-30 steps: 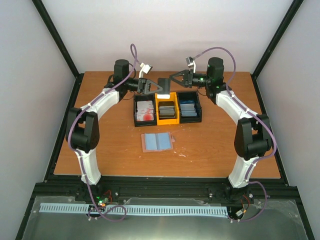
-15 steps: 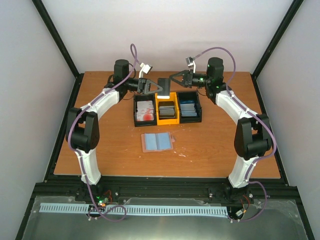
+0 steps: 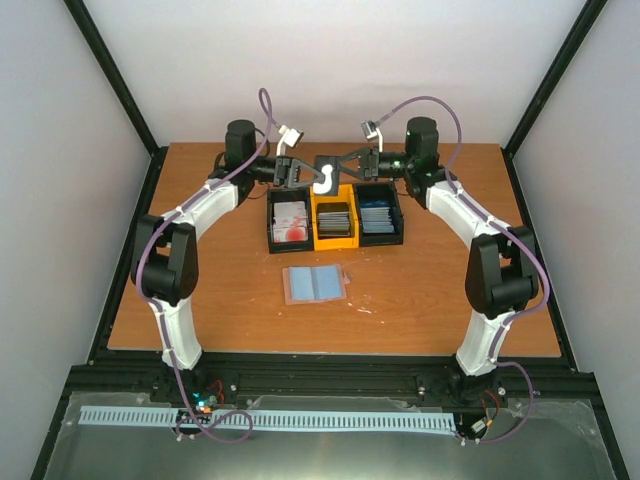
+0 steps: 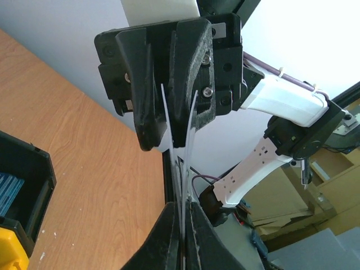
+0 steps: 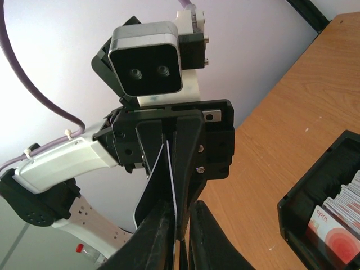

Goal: Put the credit cards into the card holder
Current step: Place the credit card in the storage box.

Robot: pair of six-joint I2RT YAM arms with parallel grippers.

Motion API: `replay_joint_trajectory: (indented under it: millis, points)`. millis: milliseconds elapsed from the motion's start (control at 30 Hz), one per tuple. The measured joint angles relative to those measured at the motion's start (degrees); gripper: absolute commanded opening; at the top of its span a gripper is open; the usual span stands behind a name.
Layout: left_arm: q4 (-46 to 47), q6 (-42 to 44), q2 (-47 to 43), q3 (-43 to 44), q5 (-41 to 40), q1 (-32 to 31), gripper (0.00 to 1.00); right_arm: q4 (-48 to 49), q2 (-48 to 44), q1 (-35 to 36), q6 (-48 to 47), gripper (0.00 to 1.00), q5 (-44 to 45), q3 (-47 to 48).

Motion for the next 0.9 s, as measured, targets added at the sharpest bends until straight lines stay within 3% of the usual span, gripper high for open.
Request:
replay_joint_trajectory:
  millis: [100, 267, 467, 733, 900]
  points:
    - [0.3, -1.3, 0.6, 0.3, -0.3, 0.0, 0.04, -1.0, 0.2, 0.0, -1.4, 0.03, -0.2, 0.0]
    - [-1.0, -2.3, 3.1, 1.9, -0.8, 0.0, 0.12, -2.1, 0.9, -0.2, -2.8, 0.03, 0.8, 0.0]
    - [-5.5, -2.1, 10.0, 7.7, -4.2, 0.0, 0.14, -3.1, 5.1, -0.8, -3.0, 0.03, 1.8, -1.2]
    - [-8.5, -1.9, 17.7, 9.1, -5.6, 0.0, 0.14, -4.5, 12.3, -2.1, -3.2, 0.03, 1.6, -1.7]
    - [-9.7, -1.7, 19.5, 10.5, -5.8, -0.1, 0.19, -4.7, 13.4, -2.9, -3.6, 0.03, 1.3, -1.7]
